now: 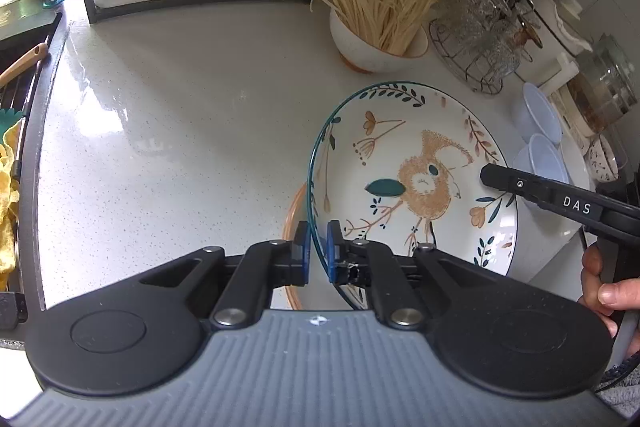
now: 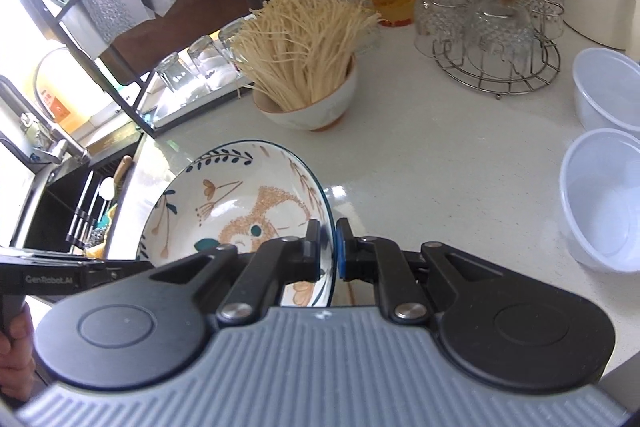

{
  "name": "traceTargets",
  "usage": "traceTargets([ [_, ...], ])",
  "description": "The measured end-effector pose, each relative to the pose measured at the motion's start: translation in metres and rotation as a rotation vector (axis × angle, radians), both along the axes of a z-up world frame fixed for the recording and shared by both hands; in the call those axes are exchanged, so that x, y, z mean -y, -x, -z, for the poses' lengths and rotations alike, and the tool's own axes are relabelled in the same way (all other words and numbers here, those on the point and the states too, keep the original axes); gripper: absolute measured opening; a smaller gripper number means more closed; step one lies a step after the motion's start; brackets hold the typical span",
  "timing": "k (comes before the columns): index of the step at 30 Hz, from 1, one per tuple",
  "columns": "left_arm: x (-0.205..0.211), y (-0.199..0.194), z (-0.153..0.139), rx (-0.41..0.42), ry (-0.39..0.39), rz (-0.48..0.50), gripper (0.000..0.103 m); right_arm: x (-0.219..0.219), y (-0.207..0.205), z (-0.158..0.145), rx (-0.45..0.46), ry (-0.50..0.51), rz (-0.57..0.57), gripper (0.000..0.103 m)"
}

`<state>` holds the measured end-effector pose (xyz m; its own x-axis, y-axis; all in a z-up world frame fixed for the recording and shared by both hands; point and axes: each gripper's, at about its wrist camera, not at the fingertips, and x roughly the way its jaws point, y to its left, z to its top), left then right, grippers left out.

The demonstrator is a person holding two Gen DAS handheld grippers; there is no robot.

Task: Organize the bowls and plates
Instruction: 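Lift the floral plate off the counter with both tools, then carry the floral plate with both tools toward the stacked white plates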

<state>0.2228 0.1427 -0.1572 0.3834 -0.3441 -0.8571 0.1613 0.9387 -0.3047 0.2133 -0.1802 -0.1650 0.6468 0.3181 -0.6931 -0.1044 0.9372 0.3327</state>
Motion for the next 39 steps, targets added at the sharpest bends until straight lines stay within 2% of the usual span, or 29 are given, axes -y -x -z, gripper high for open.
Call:
traceTargets([
  [7,0.01,-0.001,0.006,-0.026,-0.027,0.024,0.01,0.008,0.003,0.007,-0.016,0.006,-0.001,0.011],
  [11,0.018,0.0,0.008,-0.034,-0.076,0.059,0.012,0.007,0.003,0.008,-0.018,0.025,-0.013,0.011],
  [20,0.025,-0.003,0.019,-0.067,-0.127,0.077,0.013,0.0,0.001,0.009,-0.03,0.064,-0.036,0.011],
  [28,0.029,-0.005,0.02,-0.08,-0.132,0.087,0.014,-0.006,0.002,0.007,-0.015,0.107,-0.044,0.012],
  [39,0.02,-0.008,0.019,-0.107,-0.084,0.085,0.015,-0.008,0.002,0.009,-0.021,0.113,-0.027,0.012],
])
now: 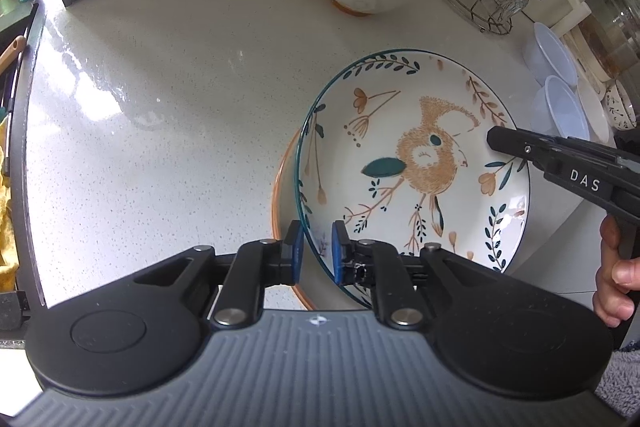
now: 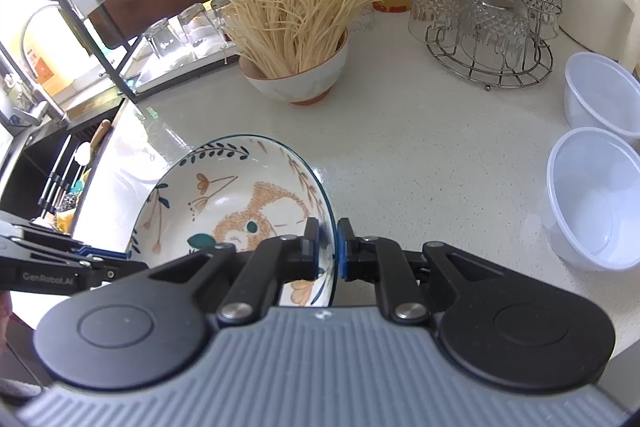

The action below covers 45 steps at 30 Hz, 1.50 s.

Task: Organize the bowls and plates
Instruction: 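Carry the floral plate with both tools toward the stacked white plates, then lower the floral plate onto the white plates and open both tools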

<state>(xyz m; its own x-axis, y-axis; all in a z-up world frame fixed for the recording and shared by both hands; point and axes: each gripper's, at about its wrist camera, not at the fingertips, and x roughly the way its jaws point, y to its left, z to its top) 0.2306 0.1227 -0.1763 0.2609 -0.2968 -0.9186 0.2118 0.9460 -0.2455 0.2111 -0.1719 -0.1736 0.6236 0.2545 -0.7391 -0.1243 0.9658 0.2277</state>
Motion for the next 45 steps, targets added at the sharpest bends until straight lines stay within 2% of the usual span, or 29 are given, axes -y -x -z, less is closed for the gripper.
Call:
traceTargets([
  [6,-0.005,0.0,-0.003,-0.023,0.043,-0.019,0.015,0.0,-0.002,0.003,-0.012,-0.003,-0.004,0.013],
  [15,-0.02,-0.002,-0.005,-0.074,0.147,-0.072,0.015,-0.002,-0.005,0.007,-0.037,-0.017,-0.015,0.014],
  [25,-0.011,-0.005,-0.007,-0.073,0.144,-0.053,0.015,-0.001,-0.006,0.013,-0.072,-0.045,-0.023,0.014],
  [30,-0.012,-0.002,-0.007,-0.07,0.112,-0.062,0.016,-0.001,-0.008,0.014,-0.077,-0.036,-0.043,0.014],
  [35,-0.012,0.001,-0.006,-0.06,0.115,-0.08,0.016,-0.001,-0.007,0.014,-0.077,-0.039,-0.038,0.013],
  [42,-0.016,0.011,-0.021,0.015,0.093,-0.111,0.016,0.003,-0.007,0.013,-0.072,-0.066,-0.017,0.013],
  [45,-0.017,0.013,-0.035,0.053,0.118,-0.142,0.016,0.006,-0.007,0.005,-0.047,-0.081,-0.014,0.013],
])
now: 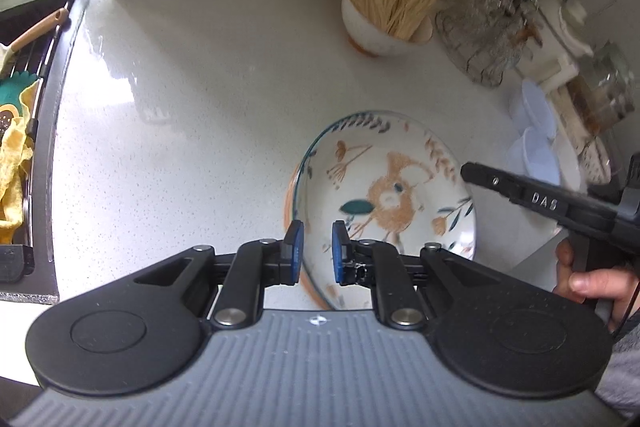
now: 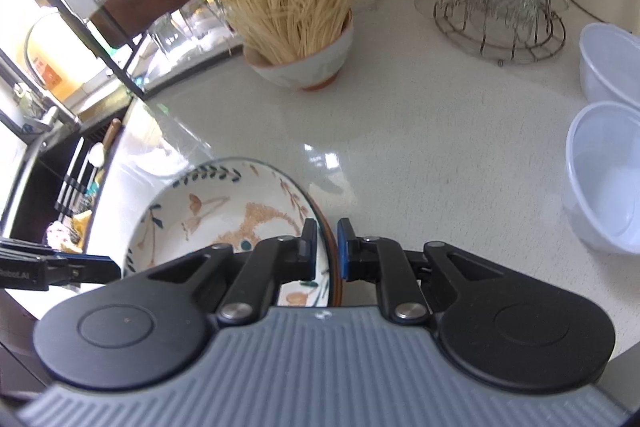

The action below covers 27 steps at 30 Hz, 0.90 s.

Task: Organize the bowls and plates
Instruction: 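Lower the floral plate onto the white plates and open both tools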

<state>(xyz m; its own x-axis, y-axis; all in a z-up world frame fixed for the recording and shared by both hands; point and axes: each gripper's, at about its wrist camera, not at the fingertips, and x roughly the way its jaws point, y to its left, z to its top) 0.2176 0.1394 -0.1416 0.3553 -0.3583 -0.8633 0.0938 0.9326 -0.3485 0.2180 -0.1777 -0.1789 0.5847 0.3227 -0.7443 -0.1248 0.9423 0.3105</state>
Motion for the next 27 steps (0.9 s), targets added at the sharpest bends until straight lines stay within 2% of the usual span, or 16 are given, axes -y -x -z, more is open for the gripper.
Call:
traceTargets([
  [3,0.012,0.005,-0.021,0.076,-0.051,0.0,0.016,0.004,0.001,-0.013,0.034,-0.024,-0.005,0.013],
  [12,0.049,0.024,-0.065,0.189,-0.038,-0.025,0.016,0.017,0.011,-0.064,0.156,-0.067,-0.064,0.013],
  [22,0.092,0.041,-0.085,0.252,-0.029,-0.092,0.016,0.045,0.033,-0.107,0.278,-0.061,-0.108,0.013],
  [27,0.114,0.047,-0.088,0.271,-0.029,-0.098,0.016,0.061,0.044,-0.119,0.313,-0.06,-0.136,0.013],
])
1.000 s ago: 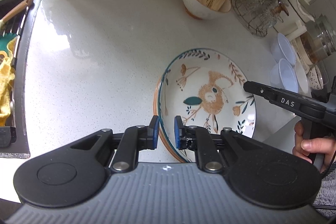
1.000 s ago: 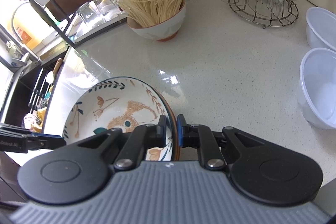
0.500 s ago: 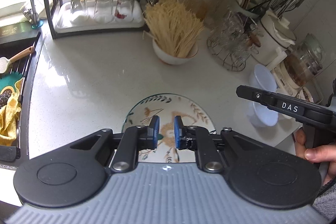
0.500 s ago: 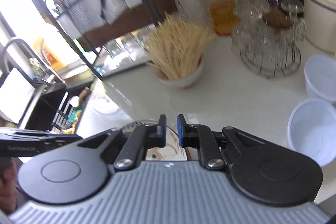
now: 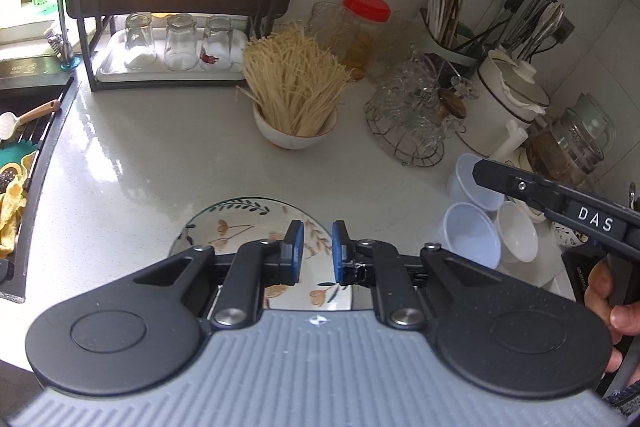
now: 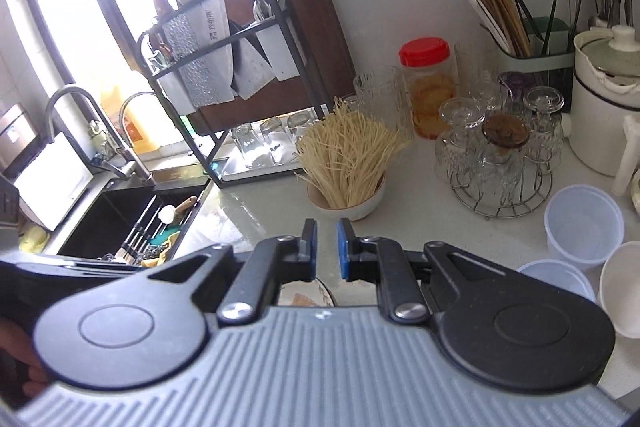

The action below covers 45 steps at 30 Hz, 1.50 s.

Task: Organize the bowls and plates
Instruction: 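Lower the floral plate onto the white plates and open both tools, then move both tools to the rim of the translucent plastic bowl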

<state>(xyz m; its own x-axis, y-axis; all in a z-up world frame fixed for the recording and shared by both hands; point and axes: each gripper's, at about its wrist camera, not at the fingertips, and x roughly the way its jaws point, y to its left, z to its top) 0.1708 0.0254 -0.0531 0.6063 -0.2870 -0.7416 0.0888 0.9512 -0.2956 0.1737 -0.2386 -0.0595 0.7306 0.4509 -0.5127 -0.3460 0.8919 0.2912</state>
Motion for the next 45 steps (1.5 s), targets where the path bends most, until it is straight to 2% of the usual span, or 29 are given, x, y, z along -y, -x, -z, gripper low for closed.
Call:
traceTargets([
  [6,0.016,0.005,-0.009,0.043,-0.033,0.046,0.016,0.012,0.016,-0.003,0.027,0.009,0.016,0.013],
  [16,0.024,0.008,-0.02,0.095,-0.008,0.146,0.016,0.02,0.038,-0.007,0.071,0.007,0.129,0.013],
  [22,0.027,0.002,-0.022,0.095,0.006,0.236,0.016,0.019,0.051,-0.007,0.087,0.02,0.232,0.013],
  [35,0.052,-0.015,-0.025,0.107,0.048,0.461,0.016,0.031,0.088,-0.01,0.062,0.024,0.505,0.014],
  [39,0.061,-0.023,-0.022,0.092,0.045,0.495,0.016,0.041,0.093,-0.002,0.041,0.004,0.593,0.014],
  [45,0.082,-0.036,-0.014,0.084,0.023,0.535,0.016,0.06,0.092,0.01,0.012,-0.003,0.647,0.014],
])
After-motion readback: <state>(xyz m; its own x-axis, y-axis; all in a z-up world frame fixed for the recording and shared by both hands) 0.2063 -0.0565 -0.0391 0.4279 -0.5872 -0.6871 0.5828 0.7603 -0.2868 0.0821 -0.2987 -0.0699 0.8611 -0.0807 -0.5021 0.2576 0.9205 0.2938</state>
